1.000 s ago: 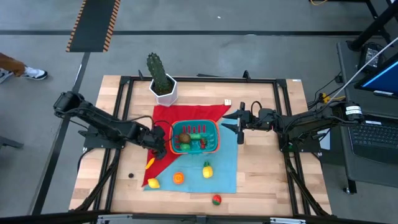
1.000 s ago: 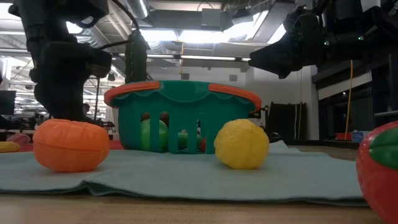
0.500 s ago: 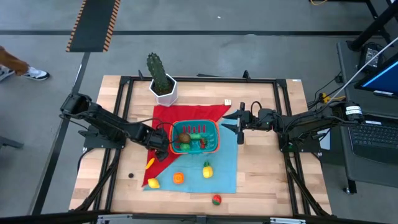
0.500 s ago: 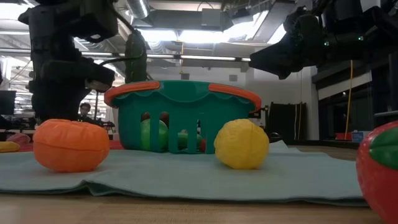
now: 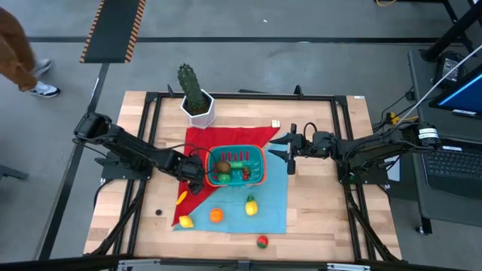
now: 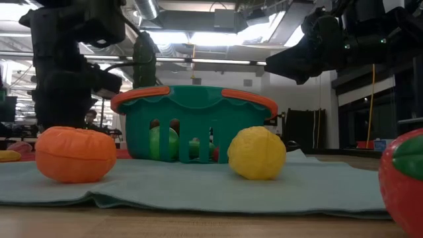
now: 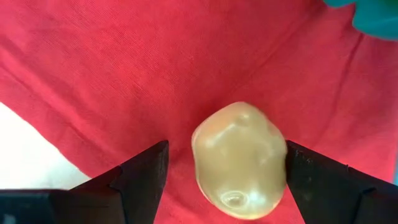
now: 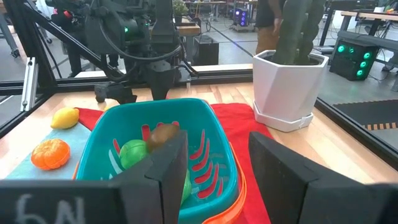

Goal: Build produce basket
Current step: Put the light brown potato into the blue basket

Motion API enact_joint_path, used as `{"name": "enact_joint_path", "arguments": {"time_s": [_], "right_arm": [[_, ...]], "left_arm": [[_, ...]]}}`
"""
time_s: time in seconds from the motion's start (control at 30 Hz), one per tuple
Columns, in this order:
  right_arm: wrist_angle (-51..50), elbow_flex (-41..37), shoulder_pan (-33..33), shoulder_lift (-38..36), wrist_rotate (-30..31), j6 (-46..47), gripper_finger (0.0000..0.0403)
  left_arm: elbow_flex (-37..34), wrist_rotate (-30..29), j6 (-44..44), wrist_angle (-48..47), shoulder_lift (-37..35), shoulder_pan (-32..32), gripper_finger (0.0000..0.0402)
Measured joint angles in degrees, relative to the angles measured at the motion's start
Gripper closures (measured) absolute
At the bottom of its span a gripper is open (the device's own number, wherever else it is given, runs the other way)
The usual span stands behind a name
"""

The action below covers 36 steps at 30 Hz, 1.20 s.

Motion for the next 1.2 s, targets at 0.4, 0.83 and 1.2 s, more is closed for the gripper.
{"name": "enact_joint_path", "arguments": {"time_s": [0.4,0.83,1.2], "right_arm": [[-0.4,0.0,0.0,0.0,0.0,0.0,0.023],[-0.5,0.0,0.0,0.0,0.0,0.0,0.023],[-0.5,0.0,0.0,0.0,0.0,0.0,0.023]], "left_arm": [[0.1,1.4,0.2,-0.6,3.3,0.0,0.0168],[-0.2,2.3,1.8,-0.7,-0.4,0.0,0.021],[-0.2,3.2,10.5,-1.0,-1.3,0.0,0.0213]]}}
